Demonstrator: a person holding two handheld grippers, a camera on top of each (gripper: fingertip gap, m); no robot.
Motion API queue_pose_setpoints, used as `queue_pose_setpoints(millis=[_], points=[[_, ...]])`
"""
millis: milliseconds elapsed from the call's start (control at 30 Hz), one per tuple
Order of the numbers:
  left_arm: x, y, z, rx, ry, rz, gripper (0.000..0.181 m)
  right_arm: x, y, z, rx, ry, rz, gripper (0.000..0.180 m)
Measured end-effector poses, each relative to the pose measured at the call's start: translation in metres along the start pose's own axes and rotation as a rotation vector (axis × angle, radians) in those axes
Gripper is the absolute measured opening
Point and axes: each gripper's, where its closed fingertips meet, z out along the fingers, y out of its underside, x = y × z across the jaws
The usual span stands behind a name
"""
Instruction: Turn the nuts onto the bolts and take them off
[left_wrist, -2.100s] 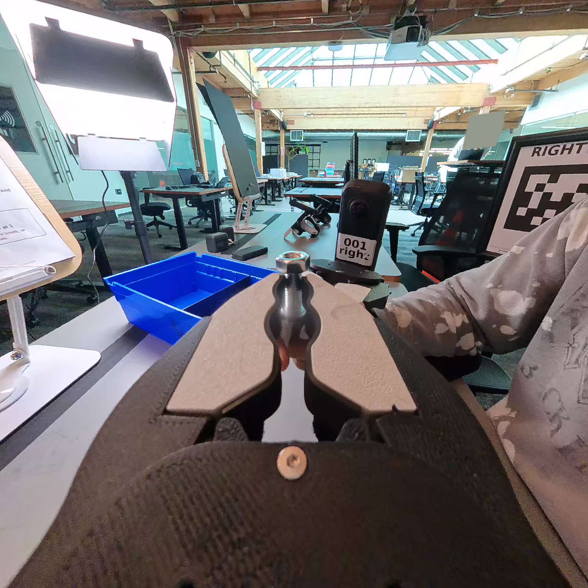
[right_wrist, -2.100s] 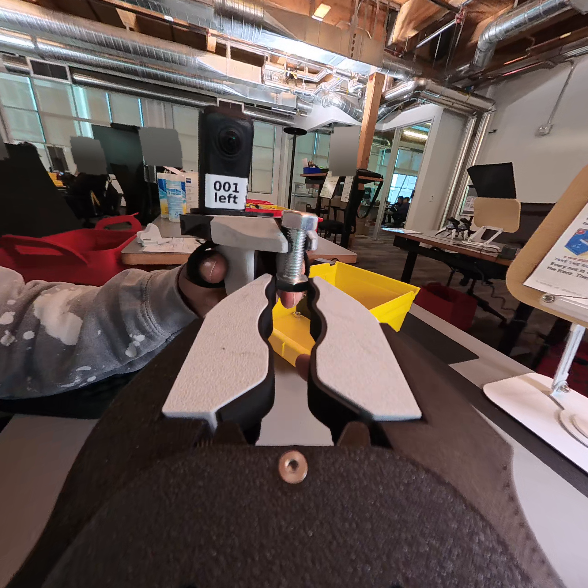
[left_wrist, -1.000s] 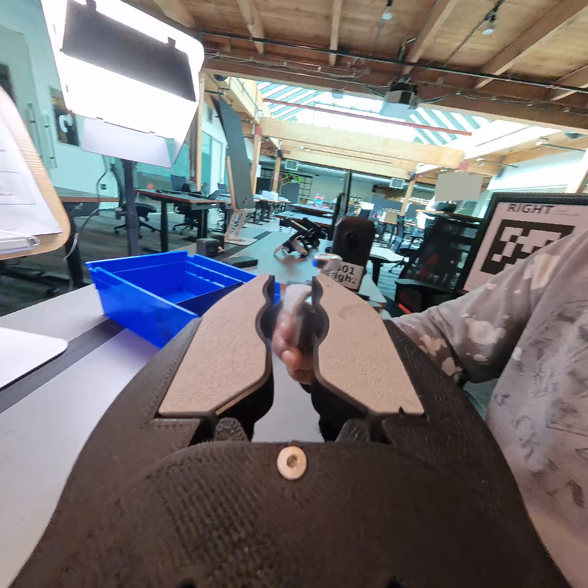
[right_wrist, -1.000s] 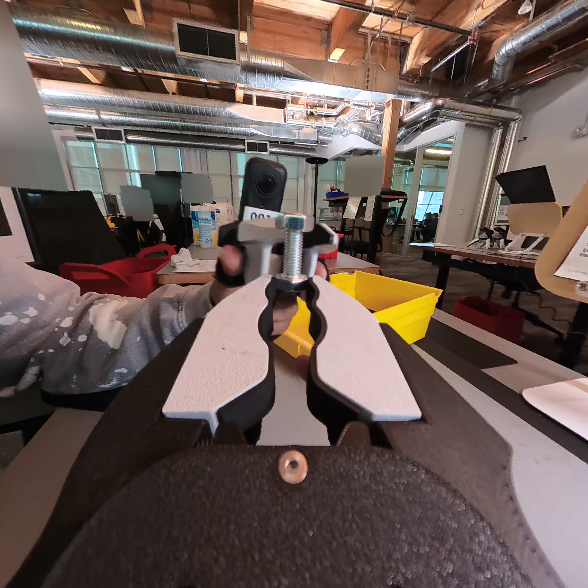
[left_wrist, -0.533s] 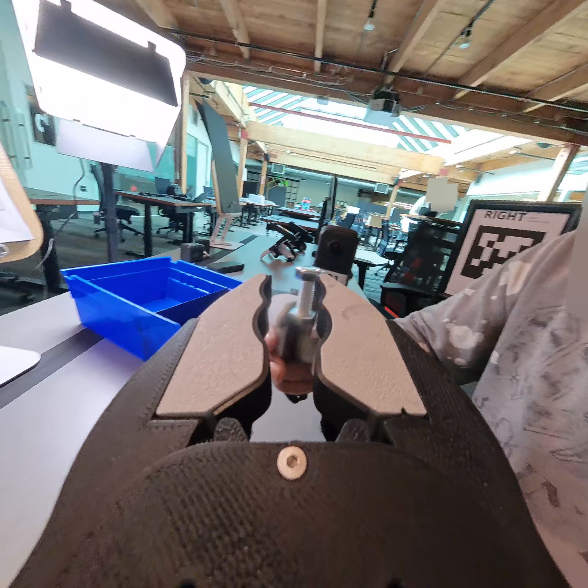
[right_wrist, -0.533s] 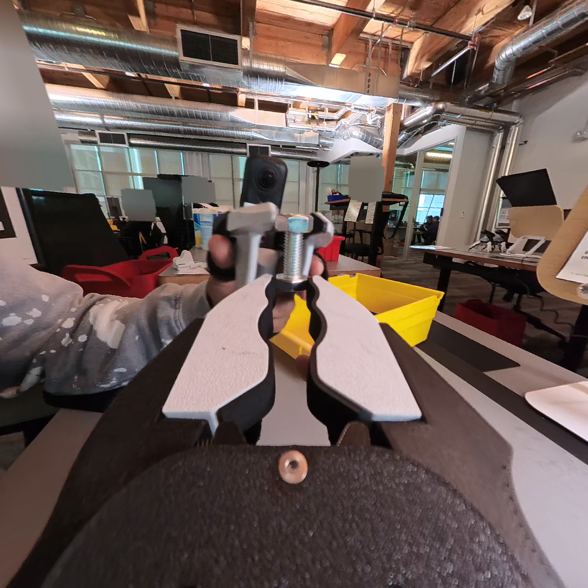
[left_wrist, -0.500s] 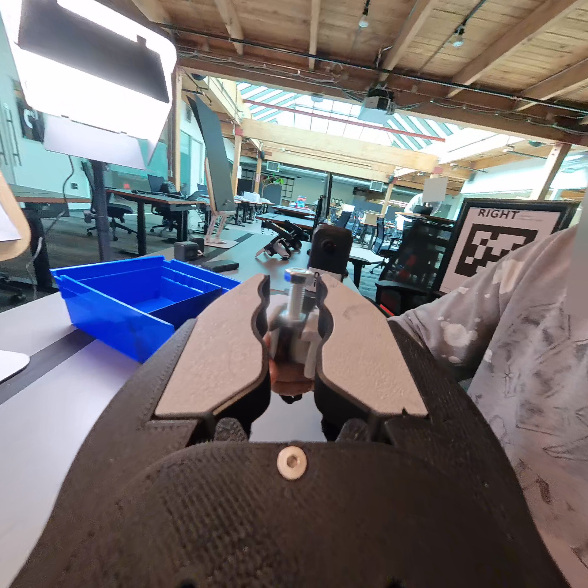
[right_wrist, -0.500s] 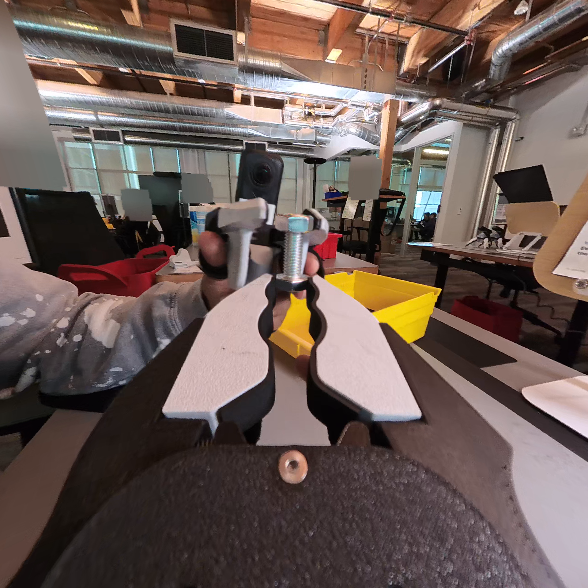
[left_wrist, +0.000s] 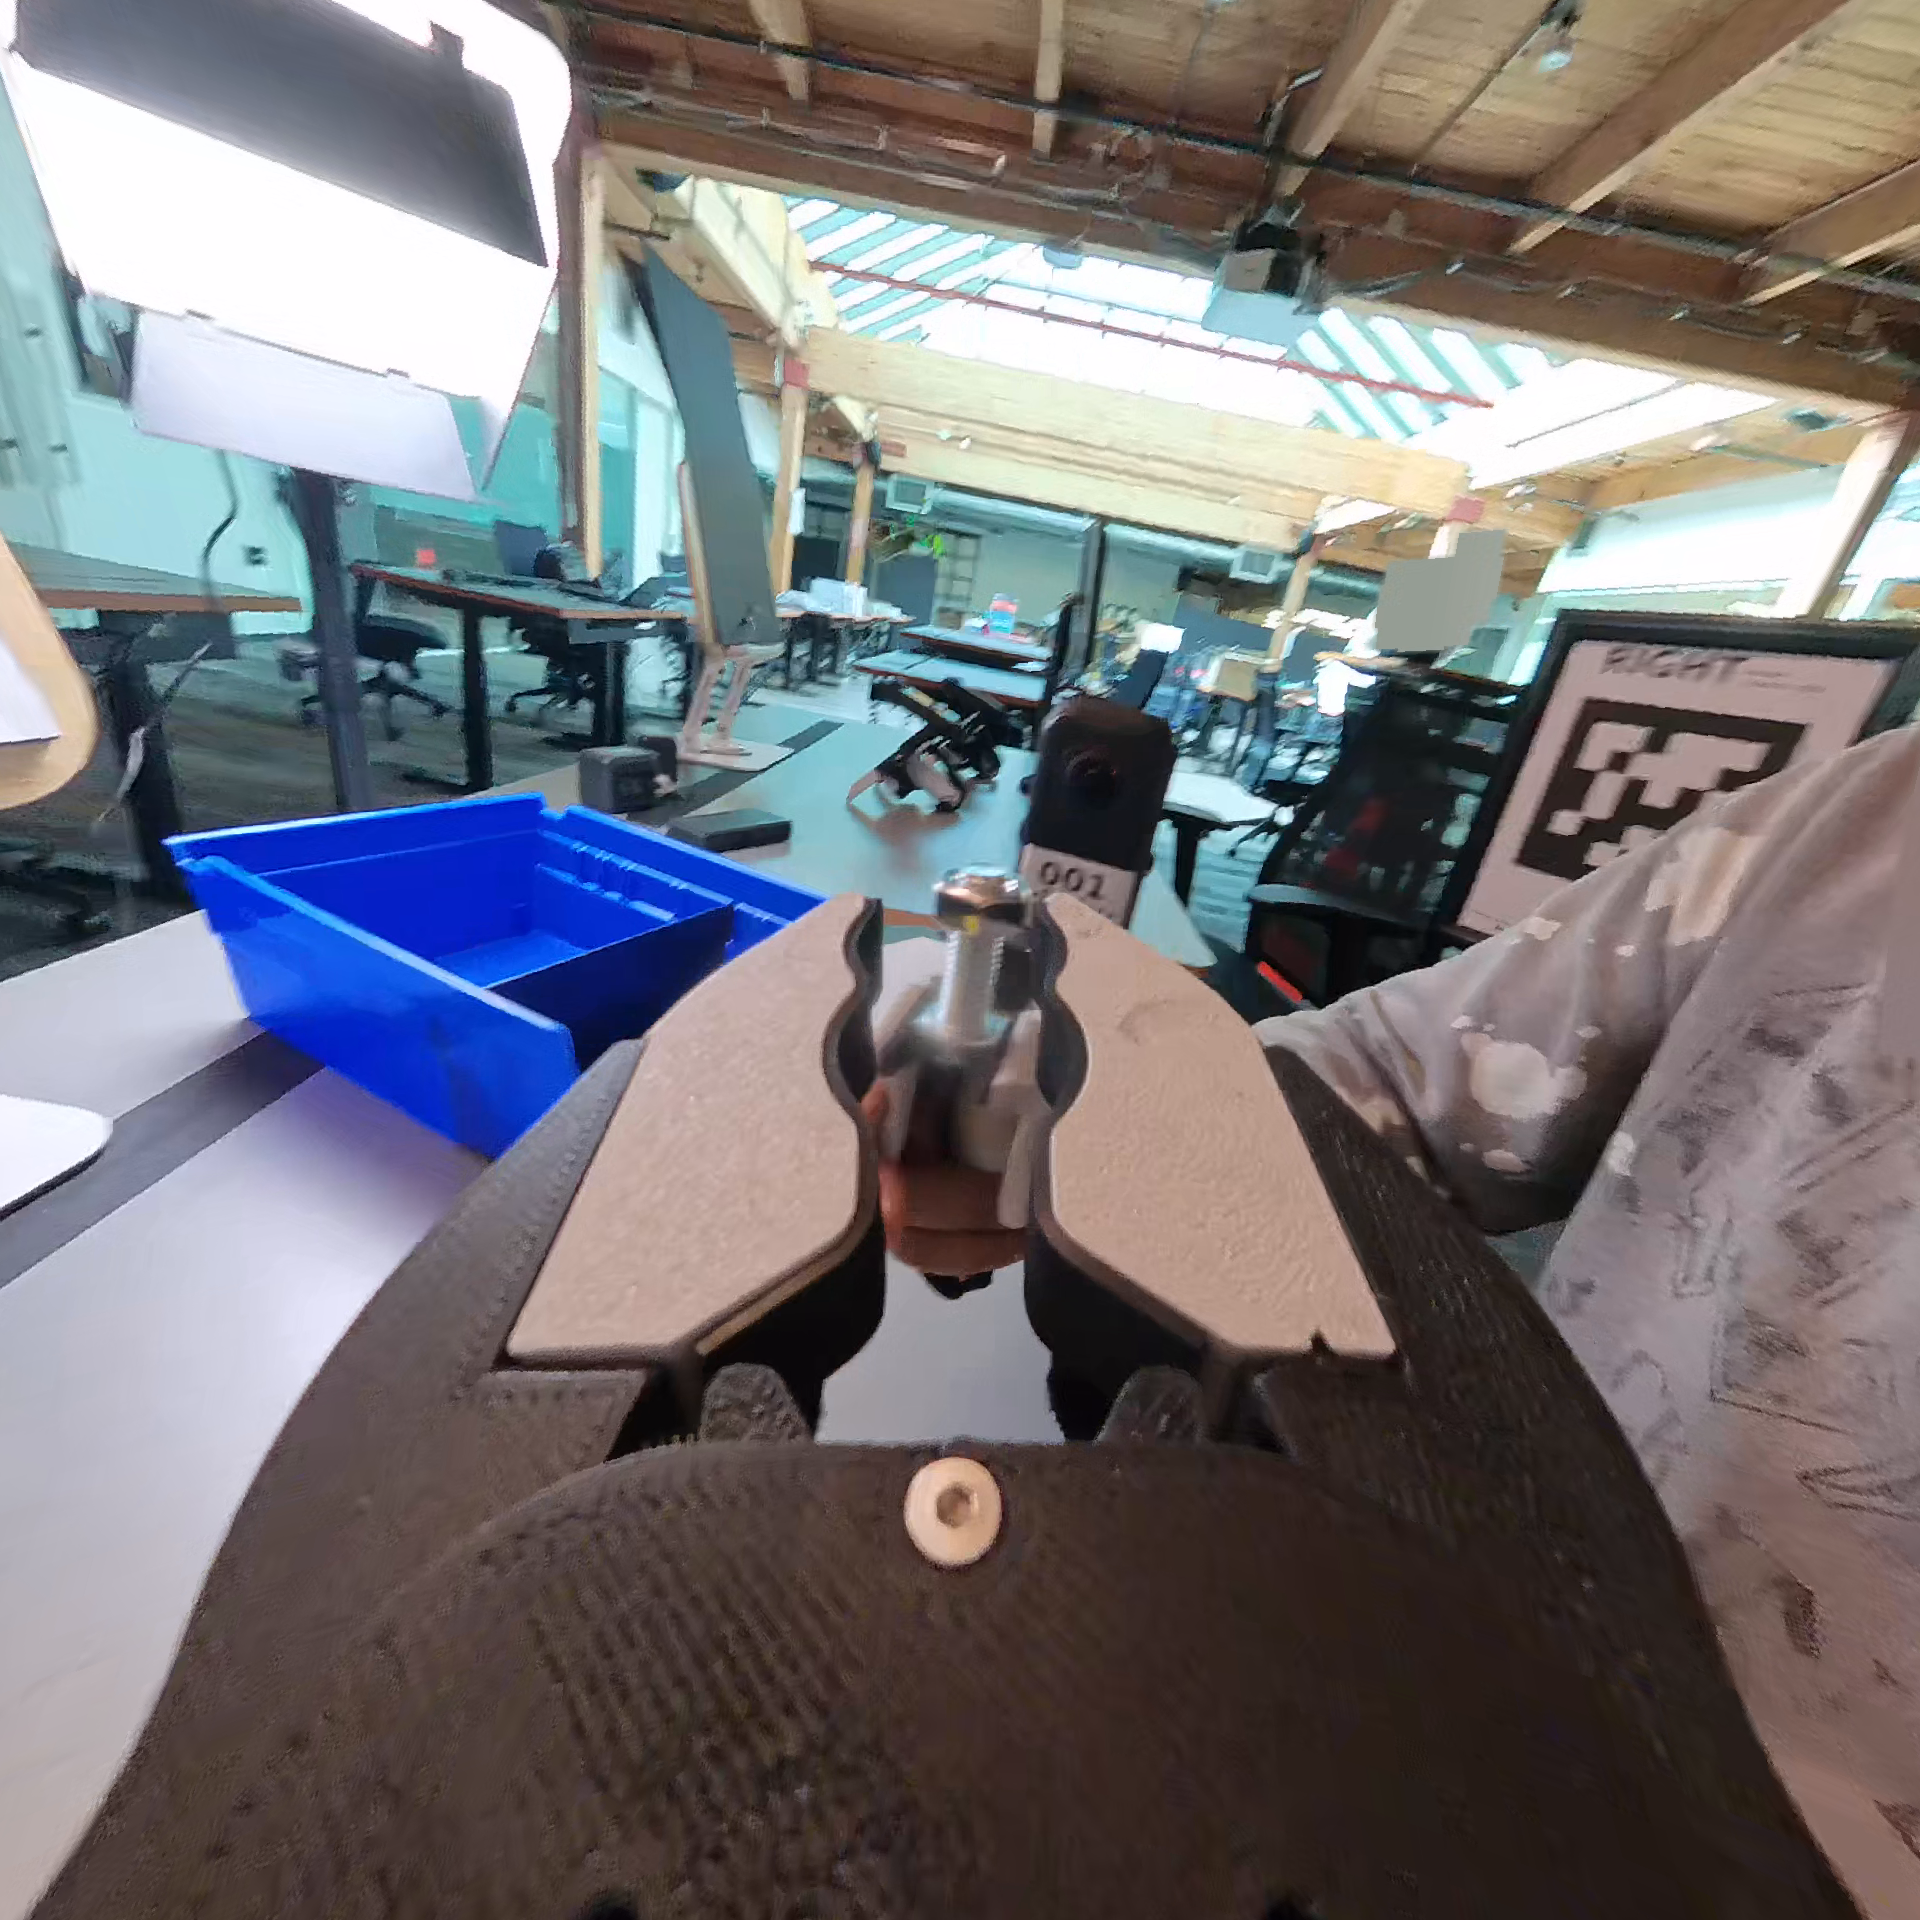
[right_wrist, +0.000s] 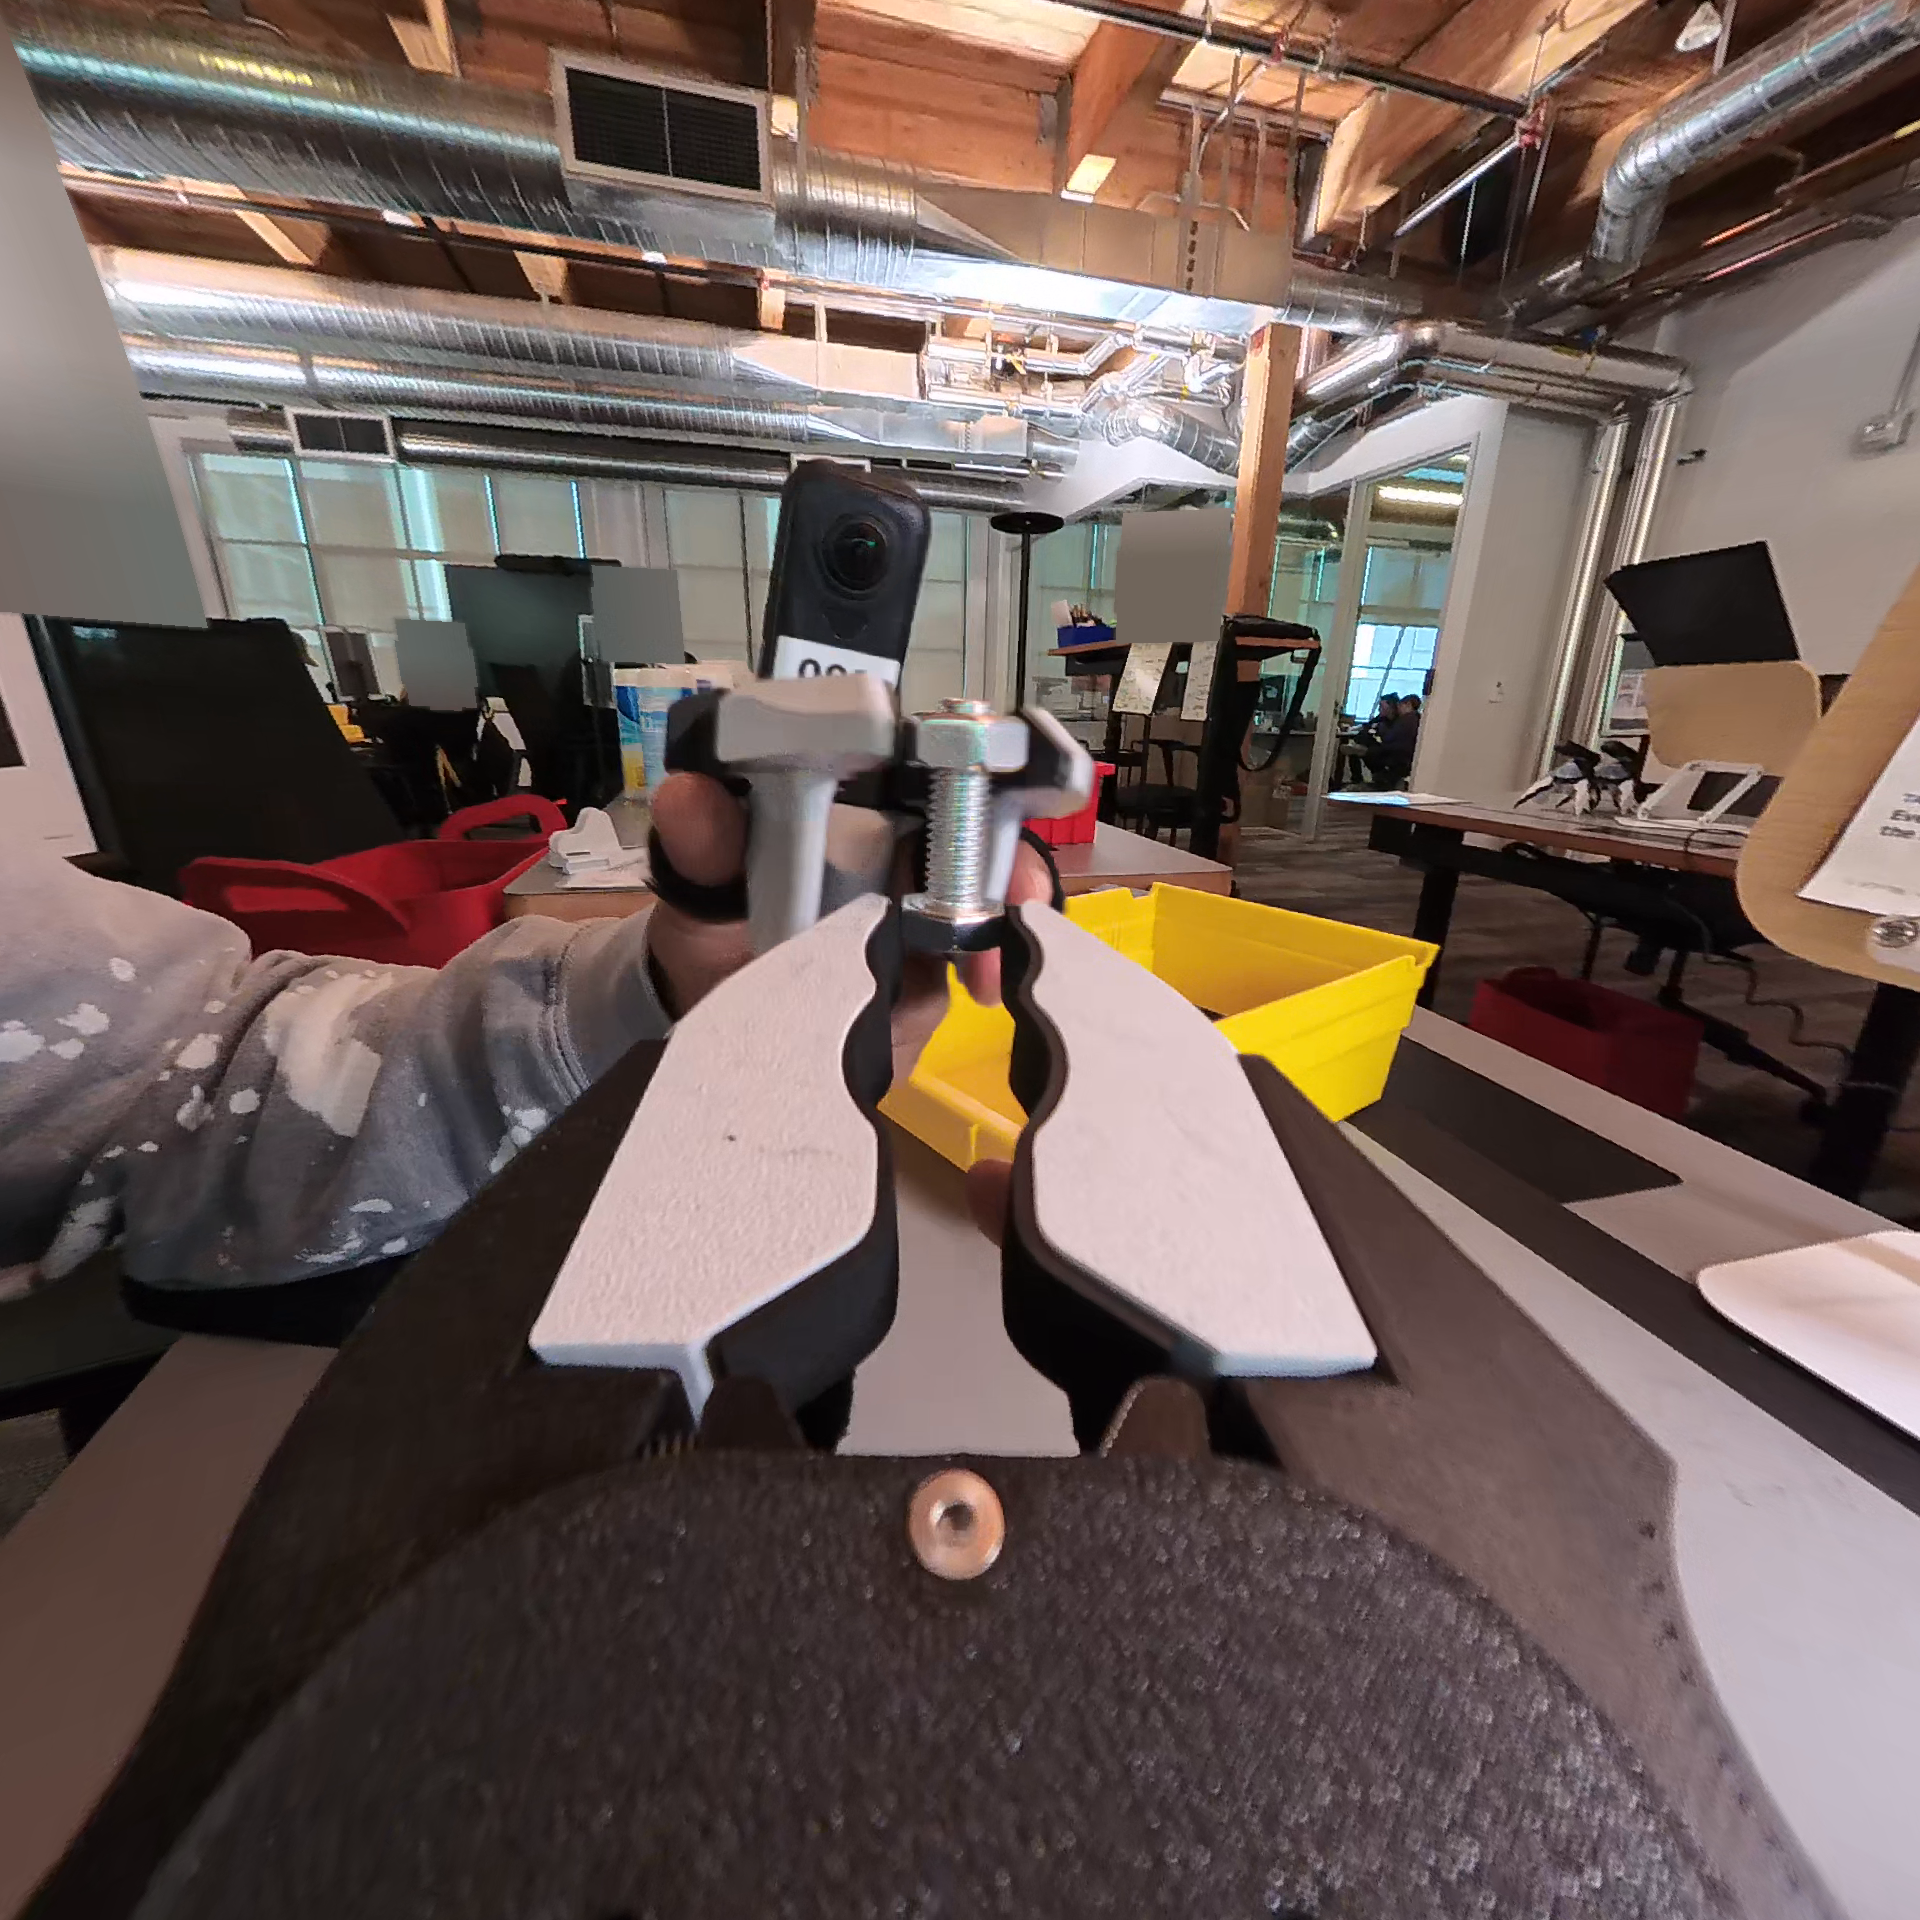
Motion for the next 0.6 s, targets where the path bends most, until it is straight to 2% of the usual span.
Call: queue_pose_setpoints(millis=[67, 133, 167, 400, 500, 600], points=[[-0.005, 0.000, -0.001, 0.000, -0.021, -0.003, 0.028, 0.000, -0.002, -0.001, 0.016, 0.000, 0.008, 0.018], [-0.026, -0.001, -0.008, -0.009, -0.147, -0.021, 0.011, 0.000, -0.009, -0.005, 0.051, -0.026, 0.025, 0.018], [-0.031, 0.000, -0.011, -0.015, -0.172, 0.001, 0.012, -0.001, -0.011, -0.005, 0.055, -0.029, 0.017, 0.018], [0.000, -0.001, 0.000, 0.004, 0.010, -0.037, 0.029, 0.001, -0.004, -0.002, 0.027, -0.002, 0.010, 0.018], [0.002, 0.001, 0.002, -0.010, 0.019, -0.027, 0.021, -0.002, -0.004, -0.002, 0.029, -0.011, 0.005, 0.018], [-0.005, 0.000, -0.002, -0.017, -0.012, -0.024, 0.029, -0.001, -0.009, -0.005, 0.056, -0.025, 0.015, 0.018]])
